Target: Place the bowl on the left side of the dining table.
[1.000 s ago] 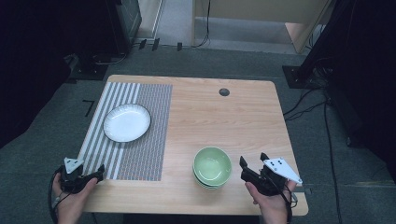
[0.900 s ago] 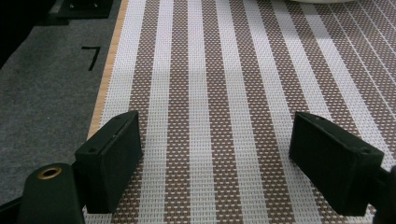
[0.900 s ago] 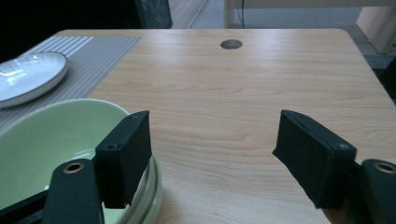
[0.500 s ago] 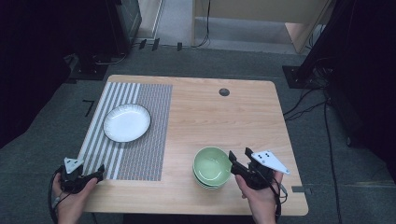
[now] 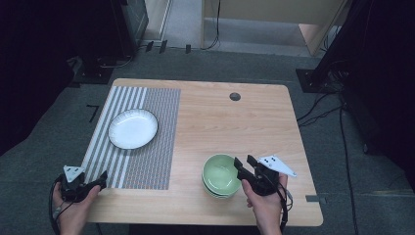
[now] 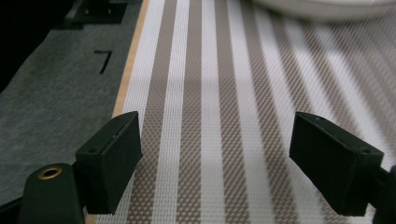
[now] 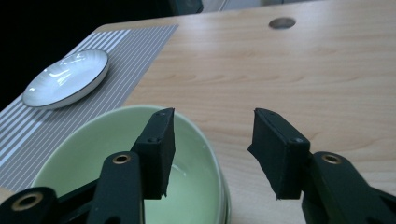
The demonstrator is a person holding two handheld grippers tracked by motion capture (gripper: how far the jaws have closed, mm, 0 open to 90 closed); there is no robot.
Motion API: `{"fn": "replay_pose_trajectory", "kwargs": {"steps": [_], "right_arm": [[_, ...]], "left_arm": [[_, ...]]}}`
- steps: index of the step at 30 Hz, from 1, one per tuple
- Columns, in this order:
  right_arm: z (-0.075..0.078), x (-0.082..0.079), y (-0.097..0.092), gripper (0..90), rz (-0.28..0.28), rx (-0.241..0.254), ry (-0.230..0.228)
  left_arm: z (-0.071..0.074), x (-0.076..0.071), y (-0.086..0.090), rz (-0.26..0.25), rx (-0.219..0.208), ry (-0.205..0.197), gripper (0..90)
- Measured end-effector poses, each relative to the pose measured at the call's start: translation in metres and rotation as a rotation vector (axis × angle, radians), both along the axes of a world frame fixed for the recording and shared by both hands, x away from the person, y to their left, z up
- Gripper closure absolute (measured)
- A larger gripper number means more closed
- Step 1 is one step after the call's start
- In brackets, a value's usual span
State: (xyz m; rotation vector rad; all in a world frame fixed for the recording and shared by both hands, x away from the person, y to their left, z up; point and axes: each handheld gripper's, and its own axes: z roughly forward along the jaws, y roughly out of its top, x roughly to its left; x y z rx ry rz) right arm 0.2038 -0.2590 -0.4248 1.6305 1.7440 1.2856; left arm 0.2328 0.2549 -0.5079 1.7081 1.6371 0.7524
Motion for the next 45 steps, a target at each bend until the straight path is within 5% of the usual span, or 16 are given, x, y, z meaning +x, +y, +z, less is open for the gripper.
{"fn": "replay_pose_trajectory", "kwargs": {"steps": [3, 11, 29, 37, 45], "right_arm": [[-0.009, 0.002, -0.002, 52.3, 0.042, 0.025, 0.036], [-0.013, 0.000, -0.006, 54.9, 0.023, -0.003, 0.038], [-0.030, 0.002, 0.002, 80.0, 0.054, -0.042, 0.076], [-0.032, 0.000, 0.008, 82.9, 0.062, -0.138, 0.029], [-0.033, 0.002, 0.009, 84.0, 0.068, -0.156, -0.002]], "left_arm": [[0.006, -0.001, -0.008, -0.016, 0.004, -0.020, 16.0], [0.028, -0.003, -0.039, -0.089, -0.036, -0.082, 16.0], [0.074, 0.000, -0.115, -0.254, -0.117, -0.156, 16.0], [0.089, 0.011, -0.146, -0.304, -0.170, -0.169, 16.1], [0.091, 0.011, -0.172, -0.377, -0.181, -0.170, 16.1]]}}
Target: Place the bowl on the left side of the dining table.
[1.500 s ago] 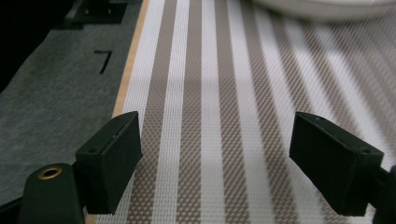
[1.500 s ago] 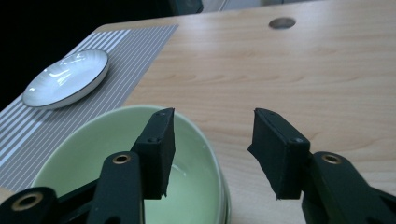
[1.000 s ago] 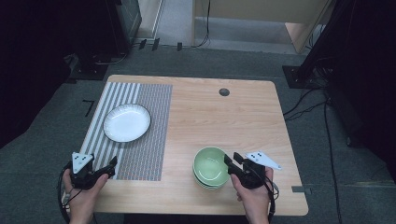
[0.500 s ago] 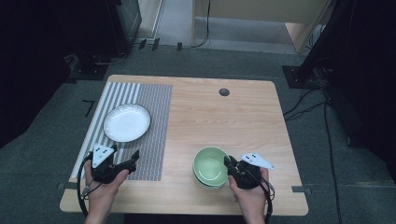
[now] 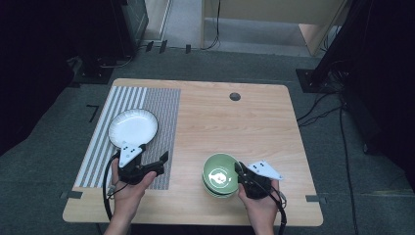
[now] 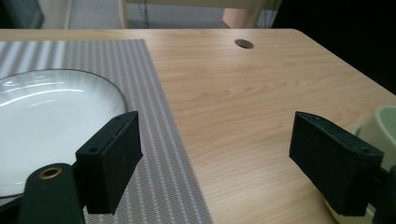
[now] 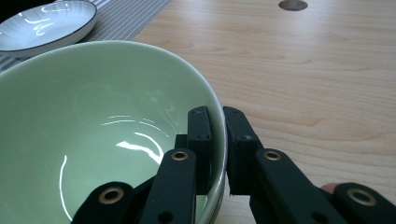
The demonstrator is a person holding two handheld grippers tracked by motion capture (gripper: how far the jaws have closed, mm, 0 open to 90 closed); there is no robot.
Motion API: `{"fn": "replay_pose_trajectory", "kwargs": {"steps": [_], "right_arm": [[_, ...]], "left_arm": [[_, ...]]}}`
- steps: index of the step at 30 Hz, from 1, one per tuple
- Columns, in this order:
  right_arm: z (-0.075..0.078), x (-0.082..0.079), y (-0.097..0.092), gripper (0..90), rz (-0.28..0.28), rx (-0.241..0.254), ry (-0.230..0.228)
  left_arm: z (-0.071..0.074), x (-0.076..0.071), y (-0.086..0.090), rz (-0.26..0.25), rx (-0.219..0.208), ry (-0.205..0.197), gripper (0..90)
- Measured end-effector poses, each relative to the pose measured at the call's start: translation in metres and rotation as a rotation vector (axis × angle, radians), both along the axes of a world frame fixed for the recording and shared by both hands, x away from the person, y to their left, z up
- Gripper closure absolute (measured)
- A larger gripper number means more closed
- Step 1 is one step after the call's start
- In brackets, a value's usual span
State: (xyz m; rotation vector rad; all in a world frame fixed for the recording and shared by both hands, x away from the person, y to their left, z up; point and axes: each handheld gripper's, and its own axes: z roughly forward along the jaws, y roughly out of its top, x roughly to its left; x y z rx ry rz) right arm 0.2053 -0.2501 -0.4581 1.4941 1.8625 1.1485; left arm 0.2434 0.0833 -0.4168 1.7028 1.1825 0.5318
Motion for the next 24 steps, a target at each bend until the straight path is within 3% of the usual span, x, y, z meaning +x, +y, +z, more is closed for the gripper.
{"fn": "replay_pose_trajectory", "kwargs": {"steps": [8, 16, 22, 24], "right_arm": [[-0.001, -0.003, 0.004, 84.2, 0.007, -0.061, -0.067], [-0.002, -0.004, 0.004, 84.3, 0.008, -0.070, -0.105], [-0.002, -0.006, 0.004, 85.0, 0.007, -0.069, -0.122], [-0.001, -0.008, 0.003, 86.1, 0.009, -0.056, -0.150]], "left_arm": [[0.002, -0.004, -0.024, -0.080, -0.018, 0.004, 16.1], [-0.007, -0.007, -0.051, -0.168, -0.016, 0.035, 16.1], [-0.010, -0.008, -0.061, -0.207, -0.033, 0.050, 16.2], [-0.011, -0.008, -0.065, -0.215, -0.029, 0.050, 16.2]]}}
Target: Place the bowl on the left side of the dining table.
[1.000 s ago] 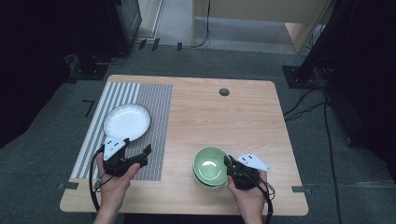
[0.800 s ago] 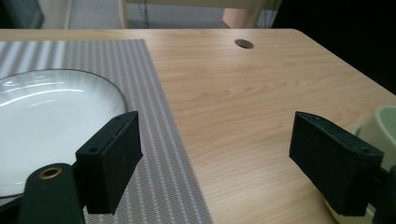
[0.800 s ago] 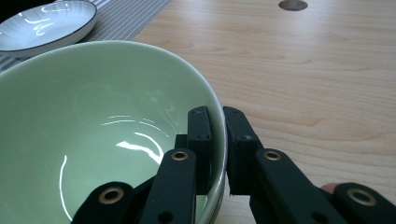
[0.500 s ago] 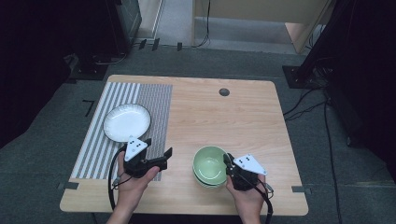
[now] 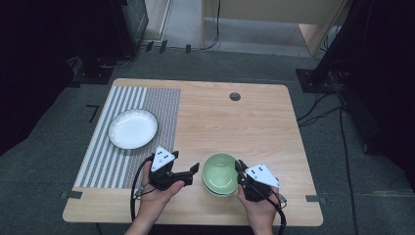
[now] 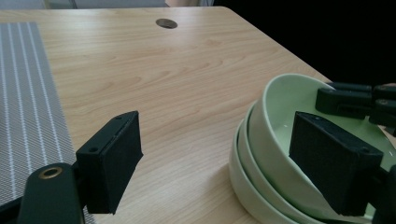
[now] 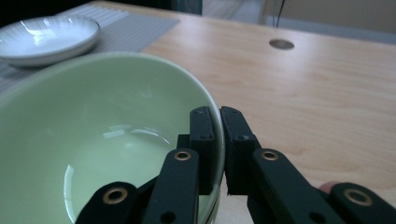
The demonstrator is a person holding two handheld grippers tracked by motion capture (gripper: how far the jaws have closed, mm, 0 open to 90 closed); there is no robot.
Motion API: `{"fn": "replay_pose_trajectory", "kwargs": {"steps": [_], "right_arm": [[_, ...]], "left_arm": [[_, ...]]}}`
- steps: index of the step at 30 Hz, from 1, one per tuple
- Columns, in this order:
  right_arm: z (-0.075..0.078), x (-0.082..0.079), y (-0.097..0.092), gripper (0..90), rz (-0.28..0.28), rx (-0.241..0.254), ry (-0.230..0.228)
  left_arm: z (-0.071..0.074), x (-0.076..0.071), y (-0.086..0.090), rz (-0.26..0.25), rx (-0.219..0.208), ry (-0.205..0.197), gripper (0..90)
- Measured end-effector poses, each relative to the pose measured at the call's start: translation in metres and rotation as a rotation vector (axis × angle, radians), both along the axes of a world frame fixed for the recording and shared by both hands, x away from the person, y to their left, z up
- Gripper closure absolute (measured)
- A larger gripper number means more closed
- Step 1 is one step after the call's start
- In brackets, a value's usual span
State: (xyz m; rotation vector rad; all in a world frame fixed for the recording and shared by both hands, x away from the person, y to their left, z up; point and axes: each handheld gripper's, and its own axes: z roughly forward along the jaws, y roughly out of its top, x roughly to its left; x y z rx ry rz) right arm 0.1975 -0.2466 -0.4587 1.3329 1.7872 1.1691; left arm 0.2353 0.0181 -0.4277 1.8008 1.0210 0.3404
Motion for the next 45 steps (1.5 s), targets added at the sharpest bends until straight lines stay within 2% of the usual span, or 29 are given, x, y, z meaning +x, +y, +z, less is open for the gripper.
{"fn": "replay_pose_trajectory", "kwargs": {"steps": [1, 4, 8, 14, 15, 16, 18, 20, 22, 23, 27, 32, 34, 36, 39, 42, 45], "right_arm": [[0.002, -0.001, -0.001, 86.4, 0.011, 0.017, -0.018], [0.007, -0.003, 0.002, 86.8, 0.018, -0.037, -0.030], [0.007, -0.005, 0.002, 87.1, 0.020, -0.044, -0.043], [0.009, -0.010, 0.007, 87.2, 0.005, -0.095, -0.095], [0.009, -0.010, 0.007, 87.2, 0.004, -0.094, -0.098], [0.010, -0.011, 0.006, 87.2, -0.001, -0.091, -0.102], [0.012, -0.013, 0.006, 87.2, -0.008, -0.090, -0.116], [0.015, -0.015, 0.007, 87.3, -0.012, -0.097, -0.128], [0.017, -0.016, 0.007, 87.4, -0.015, -0.099, -0.143], [0.017, -0.016, 0.007, 87.4, -0.015, -0.099, -0.143], [0.023, -0.020, 0.009, 87.5, -0.020, -0.097, -0.167], [0.032, -0.027, 0.013, 87.8, -0.015, -0.093, -0.202], [0.035, -0.029, 0.016, 87.9, -0.010, -0.093, -0.211], [0.036, -0.030, 0.019, 88.0, -0.006, -0.103, -0.209], [0.029, -0.027, 0.021, 88.1, -0.005, -0.116, -0.167], [0.021, -0.021, 0.016, 88.2, -0.015, -0.109, -0.132], [0.014, -0.018, 0.011, 88.3, -0.020, -0.092, -0.106]], "left_arm": [[-0.001, 0.000, -0.003, -0.006, 0.004, 0.002, 16.2], [-0.003, -0.001, -0.009, -0.017, 0.018, -0.002, 16.2], [-0.007, -0.001, -0.017, -0.039, 0.022, 0.009, 16.2], [-0.013, -0.002, -0.027, -0.079, 0.039, 0.023, 18.2], [-0.015, -0.003, -0.029, -0.076, 0.045, 0.023, 23.7], [-0.016, -0.003, -0.031, -0.079, 0.051, 0.027, 25.2], [-0.018, -0.003, -0.034, -0.079, 0.069, 0.033, 25.7], [-0.019, -0.005, -0.039, -0.073, 0.104, 0.013, 26.6], [-0.019, -0.008, -0.044, -0.076, 0.121, 0.009, 27.8], [-0.019, -0.008, -0.044, -0.076, 0.121, 0.009, 32.5], [-0.019, -0.008, -0.046, -0.068, 0.118, 0.018, 35.8], [-0.018, -0.008, -0.044, -0.059, 0.094, 0.015, 43.6], [-0.018, -0.007, -0.044, -0.068, 0.081, 0.025, 45.8], [-0.020, -0.007, -0.046, -0.066, 0.087, 0.030, 49.0], [-0.024, -0.006, -0.047, -0.057, 0.095, 0.031, 63.1], [-0.025, -0.006, -0.048, -0.038, 0.108, 0.008, 74.6], [-0.025, -0.005, -0.048, -0.045, 0.108, 0.007, 77.7]]}}
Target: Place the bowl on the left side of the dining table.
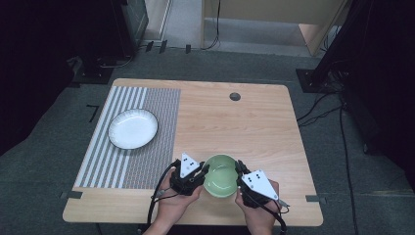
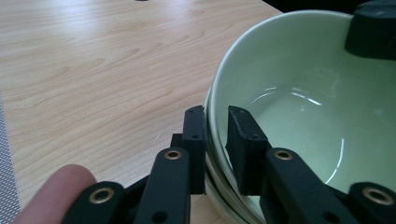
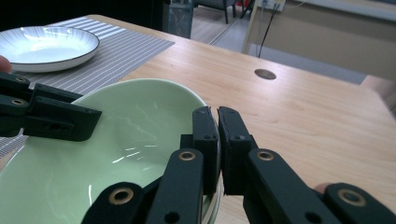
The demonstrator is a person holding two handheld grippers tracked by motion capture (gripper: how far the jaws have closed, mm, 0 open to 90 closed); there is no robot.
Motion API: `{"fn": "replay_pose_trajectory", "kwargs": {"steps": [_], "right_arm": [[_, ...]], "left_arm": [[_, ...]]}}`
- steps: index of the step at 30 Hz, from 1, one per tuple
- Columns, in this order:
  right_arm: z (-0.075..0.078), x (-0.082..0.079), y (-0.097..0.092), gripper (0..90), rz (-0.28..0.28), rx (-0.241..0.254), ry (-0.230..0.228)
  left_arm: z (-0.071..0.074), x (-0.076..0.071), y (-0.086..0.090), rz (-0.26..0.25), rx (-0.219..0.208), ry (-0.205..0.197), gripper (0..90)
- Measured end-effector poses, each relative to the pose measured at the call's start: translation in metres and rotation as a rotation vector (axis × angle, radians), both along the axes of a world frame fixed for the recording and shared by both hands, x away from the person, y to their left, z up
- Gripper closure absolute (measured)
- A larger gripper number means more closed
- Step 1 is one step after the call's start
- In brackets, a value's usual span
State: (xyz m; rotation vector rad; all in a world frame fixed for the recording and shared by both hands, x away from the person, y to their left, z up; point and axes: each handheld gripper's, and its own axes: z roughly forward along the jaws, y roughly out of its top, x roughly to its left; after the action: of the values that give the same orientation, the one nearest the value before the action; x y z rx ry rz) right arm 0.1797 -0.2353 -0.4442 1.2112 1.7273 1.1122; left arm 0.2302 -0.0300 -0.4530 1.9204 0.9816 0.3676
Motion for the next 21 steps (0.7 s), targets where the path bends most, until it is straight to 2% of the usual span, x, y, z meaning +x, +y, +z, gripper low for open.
{"fn": "replay_pose_trajectory", "kwargs": {"steps": [2, 5, 9, 12, 13, 15, 17, 19, 20, 21], "right_arm": [[0.000, 0.001, -0.001, 88.3, 0.003, 0.001, 0.012], [0.003, 0.004, -0.003, 88.1, 0.012, 0.014, 0.053], [0.006, 0.006, -0.007, 87.0, 0.016, 0.062, 0.097], [0.009, 0.009, -0.010, 81.8, 0.016, 0.107, 0.154], [0.009, 0.009, -0.011, 78.5, 0.008, 0.106, 0.162], [0.010, 0.011, -0.012, 78.6, 0.004, 0.116, 0.191], [0.011, 0.012, -0.010, 78.0, 0.000, 0.102, 0.210], [0.009, 0.015, -0.007, 76.9, 0.003, 0.084, 0.251], [0.006, 0.017, -0.004, 78.2, -0.003, 0.071, 0.269], [0.004, 0.017, -0.002, 82.4, -0.011, 0.059, 0.265]], "left_arm": [[0.000, 0.000, 0.000, -0.003, 0.000, -0.002, 78.2], [0.000, -0.001, -0.001, -0.002, 0.008, -0.015, 78.7], [0.000, -0.001, -0.001, -0.003, 0.013, -0.022, 79.4], [0.000, -0.001, -0.002, -0.003, 0.015, -0.025, 80.1], [0.000, -0.001, -0.002, -0.002, 0.016, -0.027, 80.1], [0.000, -0.001, -0.002, -0.002, 0.017, -0.027, 80.2], [0.000, -0.001, -0.002, -0.001, 0.018, -0.029, 80.2], [0.000, -0.001, -0.002, 0.000, 0.018, -0.030, 80.2], [0.000, -0.001, -0.002, 0.000, 0.020, -0.031, 80.2], [0.000, -0.001, -0.002, 0.000, 0.018, -0.032, 80.1]]}}
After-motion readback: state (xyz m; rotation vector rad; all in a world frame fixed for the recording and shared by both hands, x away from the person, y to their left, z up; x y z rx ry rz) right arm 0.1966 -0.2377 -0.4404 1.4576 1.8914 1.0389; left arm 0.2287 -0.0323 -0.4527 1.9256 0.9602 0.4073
